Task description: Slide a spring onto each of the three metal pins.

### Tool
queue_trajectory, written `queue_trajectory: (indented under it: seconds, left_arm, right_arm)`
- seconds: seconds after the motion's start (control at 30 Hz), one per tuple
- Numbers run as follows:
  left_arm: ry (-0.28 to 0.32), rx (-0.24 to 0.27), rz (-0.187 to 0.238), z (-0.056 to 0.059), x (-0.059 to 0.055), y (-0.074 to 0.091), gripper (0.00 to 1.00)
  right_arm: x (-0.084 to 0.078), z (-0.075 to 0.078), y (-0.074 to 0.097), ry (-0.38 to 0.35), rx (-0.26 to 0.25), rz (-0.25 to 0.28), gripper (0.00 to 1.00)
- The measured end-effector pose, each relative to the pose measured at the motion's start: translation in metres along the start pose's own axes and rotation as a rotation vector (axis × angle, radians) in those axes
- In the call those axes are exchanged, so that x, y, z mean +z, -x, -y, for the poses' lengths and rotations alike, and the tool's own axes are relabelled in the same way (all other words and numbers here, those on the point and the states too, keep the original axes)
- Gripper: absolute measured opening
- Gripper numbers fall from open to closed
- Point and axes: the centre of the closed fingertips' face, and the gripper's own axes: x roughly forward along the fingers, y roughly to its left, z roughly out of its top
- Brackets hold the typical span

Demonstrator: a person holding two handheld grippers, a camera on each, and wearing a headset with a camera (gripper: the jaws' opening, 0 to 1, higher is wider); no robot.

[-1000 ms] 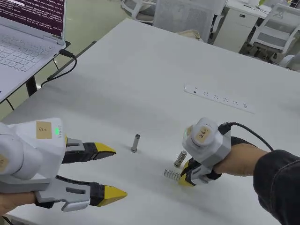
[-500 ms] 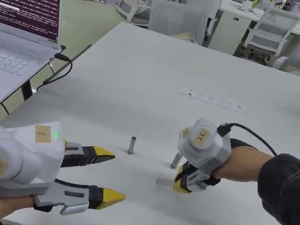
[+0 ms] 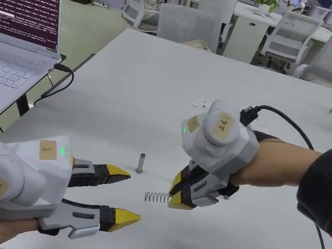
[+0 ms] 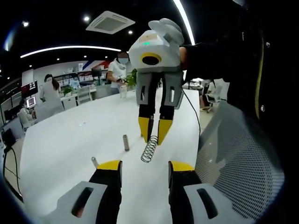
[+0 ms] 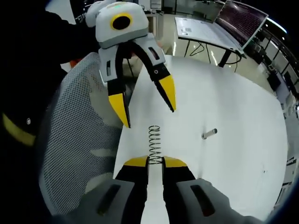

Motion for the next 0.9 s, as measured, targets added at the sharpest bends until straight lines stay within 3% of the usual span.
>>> queue_trajectory:
  seconds: [0.47, 0.9]
  left_arm:
    - [-0.066, -0.065, 0.022, 0.016, 0.008, -0.006, 0.05]
    - [-0.077, -0.082, 0.017, 0.019, 0.007, -0.008, 0.03]
  right_arm:
    - [0.011, -0.014, 0.006, 0.062, 0.016, 0.001, 0.08]
    - [0.013, -0.014, 0.015, 0.085, 0.018, 0.002, 0.08]
